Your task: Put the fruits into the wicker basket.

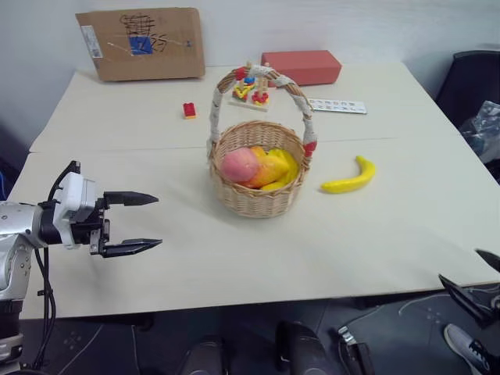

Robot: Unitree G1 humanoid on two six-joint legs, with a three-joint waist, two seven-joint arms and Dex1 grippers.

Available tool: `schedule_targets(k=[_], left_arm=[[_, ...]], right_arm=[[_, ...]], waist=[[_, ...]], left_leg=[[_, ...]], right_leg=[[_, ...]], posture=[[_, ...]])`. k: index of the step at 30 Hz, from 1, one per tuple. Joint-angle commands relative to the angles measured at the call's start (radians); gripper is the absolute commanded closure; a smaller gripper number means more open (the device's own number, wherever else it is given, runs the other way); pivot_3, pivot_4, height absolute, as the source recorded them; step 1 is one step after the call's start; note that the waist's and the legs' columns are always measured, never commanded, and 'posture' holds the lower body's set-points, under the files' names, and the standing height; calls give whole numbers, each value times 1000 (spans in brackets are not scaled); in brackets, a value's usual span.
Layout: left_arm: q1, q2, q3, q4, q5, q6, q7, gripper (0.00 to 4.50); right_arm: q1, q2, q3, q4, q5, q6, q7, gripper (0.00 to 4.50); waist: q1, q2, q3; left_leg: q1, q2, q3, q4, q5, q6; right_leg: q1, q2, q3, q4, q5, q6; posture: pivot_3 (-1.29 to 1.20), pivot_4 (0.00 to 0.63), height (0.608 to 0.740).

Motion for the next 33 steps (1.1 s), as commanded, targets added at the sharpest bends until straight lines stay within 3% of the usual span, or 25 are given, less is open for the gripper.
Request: schedule_targets(k=[1,6,11,18,21,26,31,33], left_arm=[[18,4,32,-68,-69,56,13,41],[0,-22,7,-105,-80,79,57,41],[-23,-44,-14,-138,-81,99,103,41],[-13,-49,-6,-175,-89,120,142,41],[13,-50,5,-206,-95,128,160,0],[33,-49,16,-242,-110,146,191,0],[48,-47,38,-271,-121,164,228,0],[55,-46,49,-279,-126,167,239,0]], right_arm=[[-206,-118,136,39,-66,121,-7,0],[-692,-162,452,290,-206,147,166,0],[-1172,-19,716,692,-426,42,246,0],[-1423,96,854,1027,-590,-24,243,0],[-1487,125,878,1118,-641,40,222,591],[-1526,134,896,1164,-693,51,226,2383],[-1520,120,852,1139,-657,-41,333,4068],[-1521,117,804,1106,-596,-27,418,4132]], waist=[[0,0,0],[3,3,2],[1,6,3],[1,6,4],[-3,7,4],[-6,7,4],[-13,7,4],[-18,7,4]], left_leg=[[0,0,0,0,0,0],[-1,-1,0,-1,1,-4],[-3,-3,0,-1,1,-3],[-8,-3,2,-3,1,-3],[-8,-6,2,-3,1,-3],[-8,-3,1,-3,2,-5],[-6,-3,0,-3,4,-6],[-6,-2,-1,-3,4,-6]], right_leg=[[-1,0,0,1,0,-1],[-4,4,-2,6,-2,-4],[-5,3,-3,6,-2,-3],[-6,2,-7,5,-2,-4],[-6,1,-7,5,-2,-4],[-6,3,-7,5,-2,-3],[-6,3,-6,6,-2,-3],[-6,3,-6,7,-2,-4]], posture=[[0,150,740],[0,150,740],[0,150,740],[0,150,740],[0,150,740],[0,150,740],[0,150,740],[0,150,740]])
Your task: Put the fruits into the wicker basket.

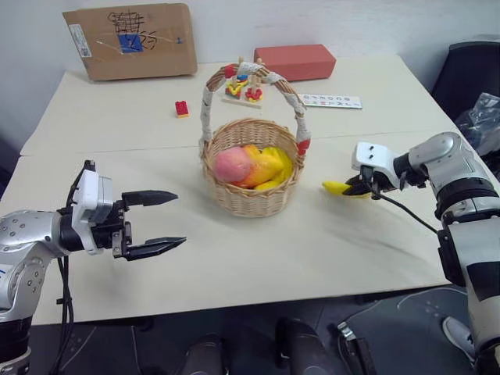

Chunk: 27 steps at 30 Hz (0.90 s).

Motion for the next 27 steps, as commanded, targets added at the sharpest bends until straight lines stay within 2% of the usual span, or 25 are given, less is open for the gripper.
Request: schedule_targets(k=[1,2,5,6,9,11,13,16,18,20,22,25,27], left_arm=[[16,3,53,-41,-30,4,23,0],[25,2,62,-43,-32,7,27,0],[52,5,89,-43,-39,19,36,0],[60,10,98,-40,-39,22,38,0],[60,6,121,-33,-49,36,66,0],[57,5,124,-32,-55,45,75,0],[57,9,121,-26,-56,51,75,0],[46,13,122,-6,-61,59,75,0],[35,12,119,6,-60,61,74,0],[24,10,110,14,-54,61,75,0],[17,5,103,14,-53,62,79,0],[19,-5,106,5,-58,64,91,0],[26,-13,109,-3,-61,65,101,0]], right_arm=[[-14,-26,-79,-106,145,52,153,4132],[10,-41,-68,-190,224,118,186,4132],[195,-188,6,-738,579,515,208,4132],[266,-238,-8,-942,701,683,208,4132],[413,-299,-112,-1370,1003,1052,143,4132],[452,-280,-177,-1519,1162,1200,42,4132],[448,-224,-223,-1584,1277,1287,-56,4132],[366,-55,-276,-1579,1447,1365,-262,4132],[303,70,-287,-1549,1473,1359,-395,4132],[258,153,-276,-1522,1429,1334,-486,4132],[211,188,-224,-1494,1348,1328,-522,4132],[103,250,-153,-1413,1182,1307,-669,4132],[56,256,-102,-1385,1091,1281,-681,4132]], waist=[[-5,0,0],[-6,1,1],[4,2,1],[7,3,2],[22,4,2],[21,4,2],[20,3,2],[19,2,2],[19,2,2],[19,2,1],[21,2,1],[17,0,0],[16,0,0]], left_leg=[[0,0,0,0,0,0],[0,1,-1,0,0,0],[-1,3,-6,0,0,0],[-1,3,-8,-1,-1,0],[-2,3,-8,-1,-2,0],[-2,3,-7,0,-2,0],[0,3,-6,0,-2,1],[2,3,-5,0,-2,1],[2,4,-4,0,-2,0],[1,3,-3,-1,-2,0],[-2,1,-2,-1,-2,0],[-11,-3,-1,0,-2,0],[-13,-3,0,2,-2,1]], right_leg=[[0,0,0,0,0,0],[0,0,0,0,0,0],[-1,0,0,0,0,0],[-1,-1,-2,0,0,0],[-2,-1,-3,-1,0,0],[-1,-1,-3,-1,0,0],[0,-2,-2,-1,0,0],[1,-2,-1,-1,1,-1],[0,-2,0,1,1,-1],[-3,-1,0,2,1,-2],[-8,-1,0,3,1,-2],[-15,-1,0,5,1,-2],[-16,-1,0,4,1,-2]], posture=[[0,150,740],[0,150,740],[0,150,740],[0,150,740],[0,150,740],[0,150,740],[0,150,740],[0,150,740],[0,150,740],[0,150,740],[0,150,740],[0,150,740],[0,150,740]])
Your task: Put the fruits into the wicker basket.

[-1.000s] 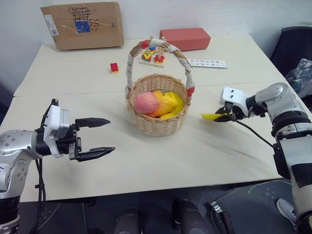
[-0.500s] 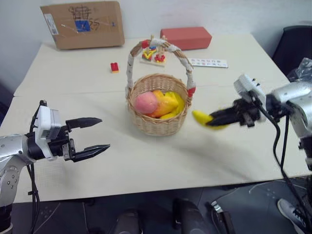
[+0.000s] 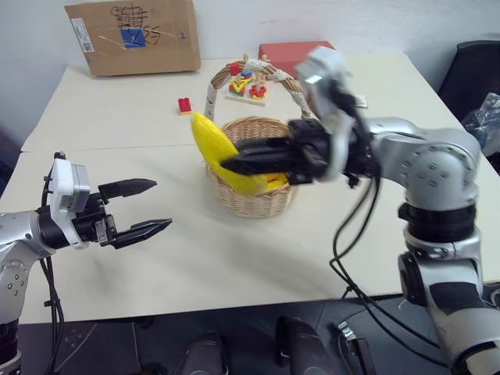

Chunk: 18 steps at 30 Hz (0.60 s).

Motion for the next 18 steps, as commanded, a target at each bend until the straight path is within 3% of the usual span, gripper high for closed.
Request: schedule_targets(k=[1,7,11,15,18], left_arm=[[7,-13,18,-22,-24,0,18,0],[17,-28,19,-35,-21,-5,33,0],[23,-34,19,-50,-21,-7,46,0],[31,-39,29,-69,-27,-5,59,0],[43,-42,37,-77,-29,-6,62,0]], right_arm=[[-88,3,76,36,-168,-47,-56,4132],[-146,28,171,78,-344,57,-187,4132],[-144,73,257,166,-521,20,-291,4132],[-145,110,242,215,-603,-13,-330,4132],[-140,106,239,192,-612,0,-294,3120]], waist=[[0,0,0],[0,-2,-1],[-5,-2,-1],[-14,-3,-2],[-22,-4,-2]], left_leg=[[0,0,1,0,0,0],[-1,1,3,0,0,0],[0,2,3,1,0,0],[0,3,4,1,1,-1],[0,3,3,1,1,-1]], right_leg=[[0,0,-1,0,0,0],[1,0,-2,0,0,0],[1,1,-2,0,0,0],[1,1,-2,0,0,0],[1,1,-2,0,0,0]], posture=[[0,150,740],[0,150,740],[0,150,740],[0,150,740],[0,150,740]])
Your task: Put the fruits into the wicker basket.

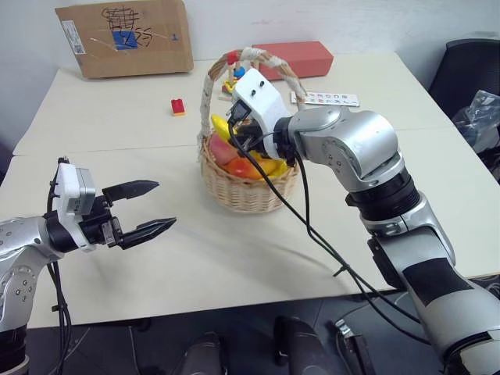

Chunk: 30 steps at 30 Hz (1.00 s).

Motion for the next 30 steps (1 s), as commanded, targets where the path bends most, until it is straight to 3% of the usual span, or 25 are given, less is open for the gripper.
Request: schedule_targets(k=[1,9,14,19,23,27,30], left_arm=[[15,-3,36,-32,-27,-6,10,0],[19,-8,31,-31,-29,-15,19,0],[6,-6,15,-14,-21,-24,13,0],[-4,-5,8,-3,-15,-34,7,0],[11,1,29,-3,-22,-39,2,0],[33,10,53,3,-21,-44,-11,0],[40,10,64,6,-29,-32,-7,0]], right_arm=[[-1,7,-42,-41,-9,1,25,2756],[78,-23,-198,-236,211,131,210,88],[190,-124,-207,-354,261,17,359,23],[413,-245,-271,-448,261,-179,504,23],[625,-300,-450,-463,311,-346,585,23],[787,-370,-590,-387,244,-488,574,23],[778,-329,-613,-311,170,-569,450,23]], waist=[[-2,0,0],[-2,0,0],[4,0,0],[12,-1,0],[25,-1,0],[27,-2,0],[22,-2,0]], left_leg=[[0,0,0,0,0,0],[-1,0,-2,0,0,0],[0,-1,-4,0,0,1],[0,0,-4,-1,0,1],[0,-1,-2,-1,-1,1],[0,-1,-1,-1,-1,1],[2,-1,0,0,0,2]], right_leg=[[0,0,0,0,0,0],[0,0,0,-1,0,0],[1,-1,0,-1,0,0],[1,0,-1,-2,0,0],[2,0,0,-4,0,1],[2,0,-1,-5,0,1],[3,0,1,-5,1,1]], posture=[[0,150,740],[0,150,740],[0,150,740],[0,150,740],[0,150,740],[0,150,740],[0,150,740]])
